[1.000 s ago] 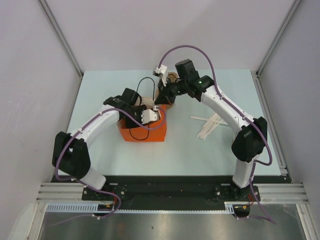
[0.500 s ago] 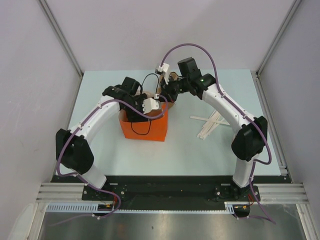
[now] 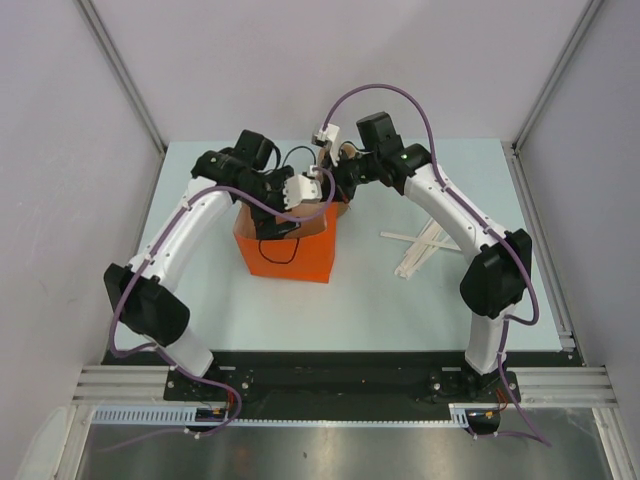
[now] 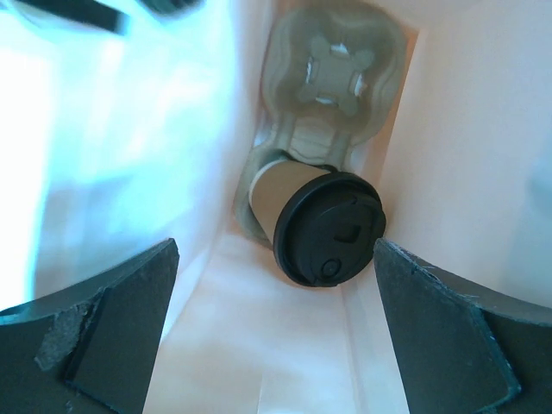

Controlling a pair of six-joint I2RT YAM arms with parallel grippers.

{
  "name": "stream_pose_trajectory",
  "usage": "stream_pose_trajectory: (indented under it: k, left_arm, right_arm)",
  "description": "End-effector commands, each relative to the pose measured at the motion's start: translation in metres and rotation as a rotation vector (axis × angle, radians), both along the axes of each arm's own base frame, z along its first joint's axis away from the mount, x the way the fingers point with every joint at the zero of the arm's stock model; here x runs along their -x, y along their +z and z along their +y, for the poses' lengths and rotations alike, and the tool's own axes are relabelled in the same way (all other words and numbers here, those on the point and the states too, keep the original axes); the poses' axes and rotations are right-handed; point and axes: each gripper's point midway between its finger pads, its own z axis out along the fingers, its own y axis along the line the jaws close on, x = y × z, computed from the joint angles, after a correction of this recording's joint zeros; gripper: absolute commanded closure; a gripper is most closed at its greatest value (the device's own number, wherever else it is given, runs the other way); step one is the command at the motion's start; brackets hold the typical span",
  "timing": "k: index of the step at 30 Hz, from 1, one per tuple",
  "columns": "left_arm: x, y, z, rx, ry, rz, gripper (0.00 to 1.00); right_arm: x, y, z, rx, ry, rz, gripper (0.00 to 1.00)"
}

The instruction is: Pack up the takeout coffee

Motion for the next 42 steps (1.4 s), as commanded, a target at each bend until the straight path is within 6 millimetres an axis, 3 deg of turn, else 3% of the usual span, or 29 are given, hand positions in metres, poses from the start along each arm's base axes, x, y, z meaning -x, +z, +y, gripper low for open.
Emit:
stream_pose_trajectory:
  k: [1,11,21,30,42]
  left_arm:
    - [0.010,0.025,-0.013,0.076,-0.034,0.027,0.00]
    - [0.009,0.077,-0.021,0.176,-0.017,-0.036,0.01]
    - [-0.019,0.149,-0.020,0.369,0.135,-0.126,0.01]
    - [-0.031,0.152,-0.004,0.445,0.265,-0.113,0.00]
    - [-0.034,0.145,0.000,0.457,0.314,-0.096,0.00]
  right_arm:
    - [0.000,0.006,0.001,-0.006,0.018,0.000,1.00]
    - [0.001,0.007,0.002,-0.008,0.012,-0.002,1.00]
    - [0.001,0.014,0.003,-0.002,0.004,-0.004,1.00]
    - [0.012,0.028,-0.016,0.005,-0.006,0.055,1.00]
    - [0.018,0.027,-0.052,0.029,-0.019,0.122,1.00]
